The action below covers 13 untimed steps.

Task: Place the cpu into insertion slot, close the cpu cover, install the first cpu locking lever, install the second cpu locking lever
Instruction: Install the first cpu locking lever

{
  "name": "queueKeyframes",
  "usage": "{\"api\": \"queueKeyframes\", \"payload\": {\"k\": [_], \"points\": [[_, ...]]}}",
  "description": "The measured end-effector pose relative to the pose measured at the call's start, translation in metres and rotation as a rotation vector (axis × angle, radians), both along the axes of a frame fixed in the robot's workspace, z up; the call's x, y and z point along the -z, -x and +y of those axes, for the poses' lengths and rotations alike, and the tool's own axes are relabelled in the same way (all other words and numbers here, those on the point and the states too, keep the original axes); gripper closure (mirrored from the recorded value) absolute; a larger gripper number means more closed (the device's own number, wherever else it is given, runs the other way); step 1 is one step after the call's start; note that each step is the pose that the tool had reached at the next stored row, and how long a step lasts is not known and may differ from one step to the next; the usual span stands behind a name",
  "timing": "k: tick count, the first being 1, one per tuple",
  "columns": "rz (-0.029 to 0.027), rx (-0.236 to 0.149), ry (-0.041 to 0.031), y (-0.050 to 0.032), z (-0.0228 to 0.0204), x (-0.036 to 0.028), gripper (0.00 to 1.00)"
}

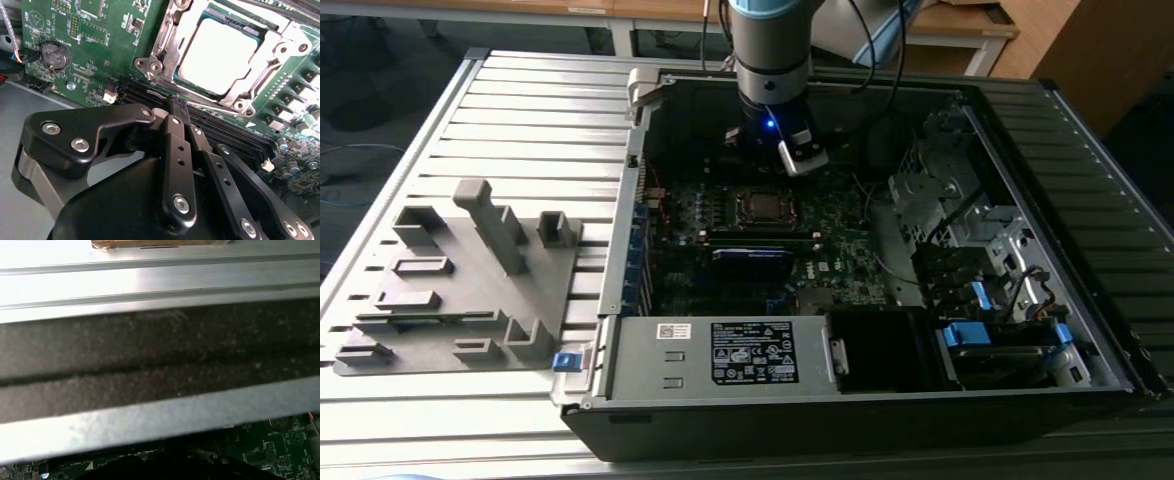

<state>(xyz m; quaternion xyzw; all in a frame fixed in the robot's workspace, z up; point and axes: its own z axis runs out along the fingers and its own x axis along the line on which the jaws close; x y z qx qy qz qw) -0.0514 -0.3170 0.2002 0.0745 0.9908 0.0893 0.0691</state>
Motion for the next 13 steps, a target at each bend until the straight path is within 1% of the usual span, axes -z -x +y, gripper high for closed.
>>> {"api": "queueKeyframes", "payload": {"k": [8, 13], "points": [[0.0000, 0.003, 0.0000, 0.0000, 0.0000, -0.0033, 0.89], [-0.0001, 0.004, 0.0000, 0.0002, 0.0001, -0.0035, 0.89]]}}
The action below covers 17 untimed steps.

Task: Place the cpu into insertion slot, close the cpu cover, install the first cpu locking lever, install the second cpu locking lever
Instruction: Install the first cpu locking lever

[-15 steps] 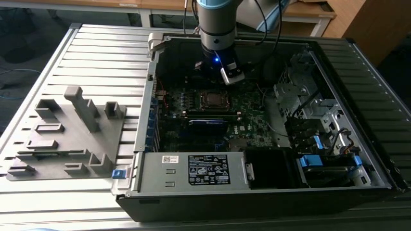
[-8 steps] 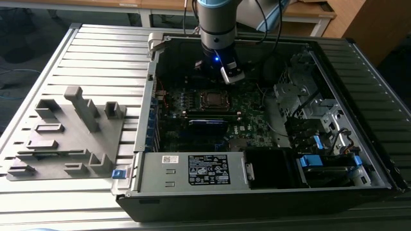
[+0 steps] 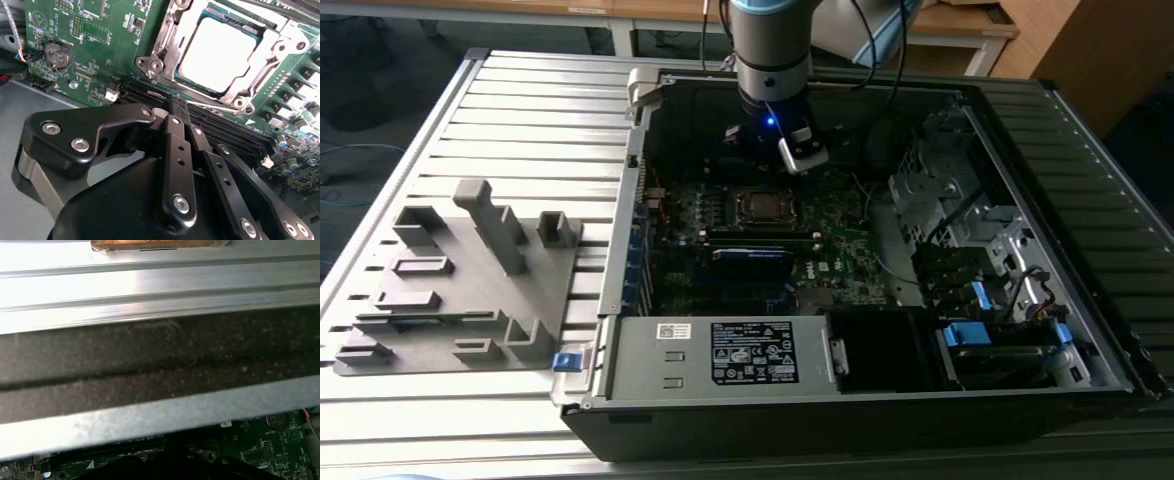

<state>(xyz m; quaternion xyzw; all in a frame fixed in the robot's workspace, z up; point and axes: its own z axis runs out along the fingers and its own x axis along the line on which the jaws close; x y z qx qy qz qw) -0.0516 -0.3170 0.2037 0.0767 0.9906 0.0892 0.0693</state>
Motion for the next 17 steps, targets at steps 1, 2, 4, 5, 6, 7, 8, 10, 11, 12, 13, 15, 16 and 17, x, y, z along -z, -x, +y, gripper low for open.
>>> {"api": "queueKeyframes", "payload": {"k": [1, 2, 4, 5, 6, 7, 8, 10, 11, 12, 13, 15, 16, 17], "points": [[0.0000, 0.000, 0.0001, 0.0006, 0.0001, 0.0000, 0.89], [-0.0001, 0.000, 0.0001, 0.0013, 0.0002, 0.0000, 0.89], [-0.0005, 0.000, 0.0002, 0.0033, 0.0005, -0.0001, 0.89], [-0.0007, 0.000, 0.0002, 0.0042, 0.0006, -0.0001, 0.89], [-0.0009, 0.000, 0.0001, 0.0051, 0.0007, 0.0000, 0.89], [-0.0009, 0.000, 0.0001, 0.0056, 0.0008, 0.0000, 0.89], [-0.0009, 0.001, 0.0001, 0.0056, 0.0008, 0.0000, 0.89], [-0.0008, 0.007, 0.0001, 0.0057, 0.0017, 0.0001, 0.89], [-0.0009, 0.009, 0.0000, 0.0057, 0.0024, 0.0002, 0.89], [-0.0009, 0.010, 0.0001, 0.0056, 0.0032, 0.0003, 0.89], [-0.0009, 0.011, 0.0000, 0.0057, 0.0041, 0.0003, 0.89], [-0.0009, 0.011, -0.0002, 0.0056, 0.0054, 0.0004, 0.89], [-0.0010, 0.011, -0.0005, 0.0056, 0.0054, 0.0005, 0.89], [-0.0010, 0.011, -0.0003, 0.0056, 0.0054, 0.0005, 0.89]]}}
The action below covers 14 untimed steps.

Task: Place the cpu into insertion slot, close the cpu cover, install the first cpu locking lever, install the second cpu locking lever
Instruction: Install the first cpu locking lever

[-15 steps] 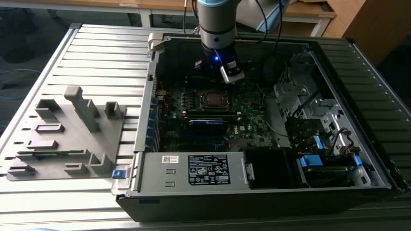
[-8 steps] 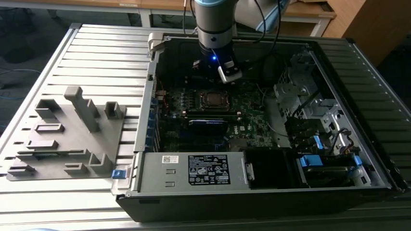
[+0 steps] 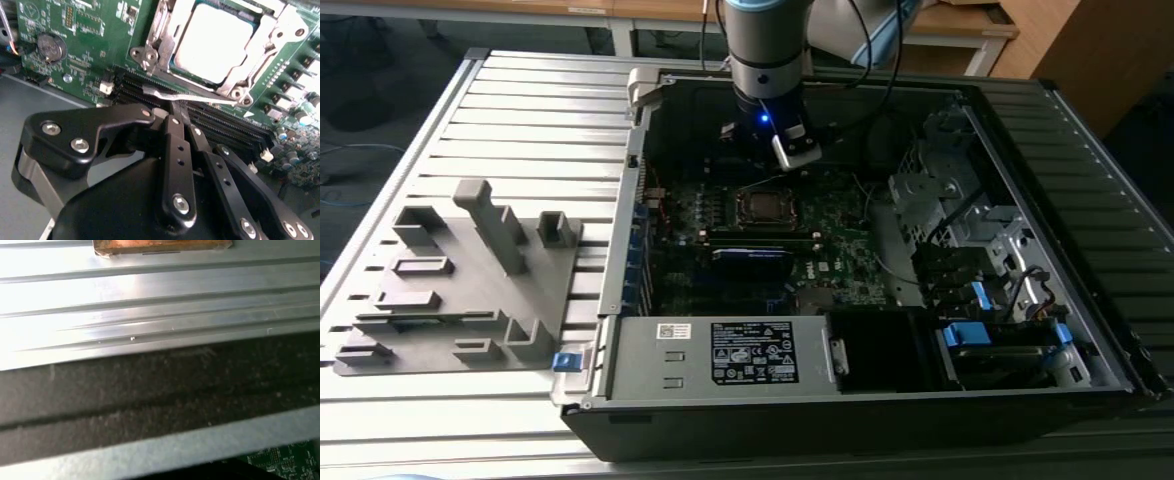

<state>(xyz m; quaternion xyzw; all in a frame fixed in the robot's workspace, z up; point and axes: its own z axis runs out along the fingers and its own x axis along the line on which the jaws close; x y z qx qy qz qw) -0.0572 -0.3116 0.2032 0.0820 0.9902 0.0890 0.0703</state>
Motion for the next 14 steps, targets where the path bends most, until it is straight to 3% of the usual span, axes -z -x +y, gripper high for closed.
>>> {"api": "queueKeyframes", "payload": {"k": [8, 14], "points": [[0.0001, 0.000, 0.0003, 0.0000, -0.0001, -0.0001, 0.89], [0.0001, 0.000, -0.0028, 0.0000, -0.0001, -0.0044, 0.89]]}}
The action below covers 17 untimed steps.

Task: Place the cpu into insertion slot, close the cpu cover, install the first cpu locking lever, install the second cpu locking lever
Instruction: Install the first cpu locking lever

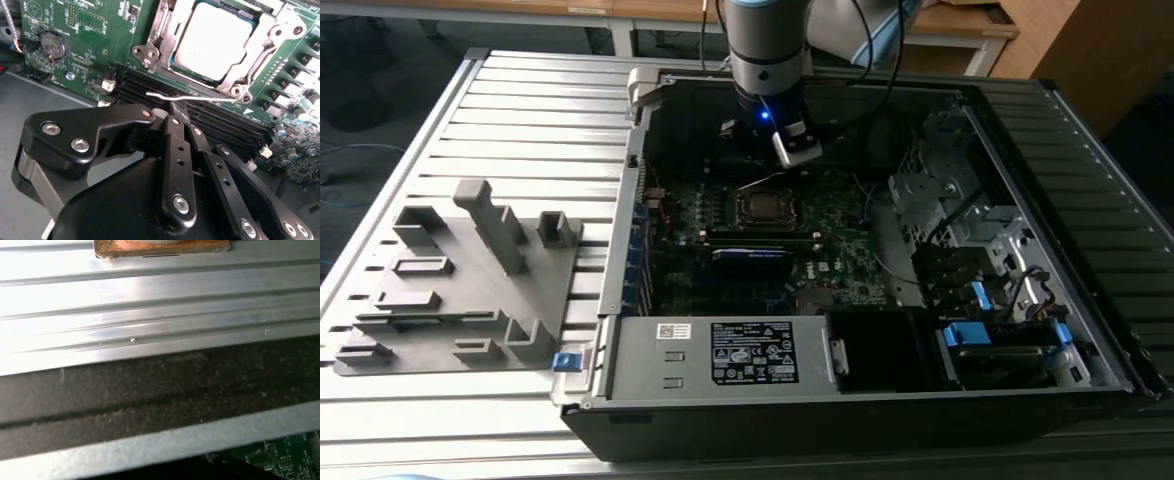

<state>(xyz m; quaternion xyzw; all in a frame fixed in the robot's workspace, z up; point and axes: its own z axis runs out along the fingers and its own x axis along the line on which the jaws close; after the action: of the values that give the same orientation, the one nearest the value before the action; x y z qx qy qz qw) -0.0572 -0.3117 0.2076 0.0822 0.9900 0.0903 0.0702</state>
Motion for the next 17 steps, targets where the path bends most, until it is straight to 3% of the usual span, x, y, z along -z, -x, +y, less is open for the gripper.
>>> {"api": "queueKeyframes", "payload": {"k": [2, 7, 10, 17], "points": [[-0.0001, 0.000, -0.0008, 0.0000, 0.0000, 0.0000, 0.89], [0.0001, 0.000, -0.0112, 0.0011, 0.0001, 0.0015, 0.89], [0.0000, 0.000, -0.0126, 0.0012, 0.0002, 0.0011, 0.89], [-0.0001, 0.000, -0.0173, 0.0012, 0.0002, -0.0078, 0.89]]}}
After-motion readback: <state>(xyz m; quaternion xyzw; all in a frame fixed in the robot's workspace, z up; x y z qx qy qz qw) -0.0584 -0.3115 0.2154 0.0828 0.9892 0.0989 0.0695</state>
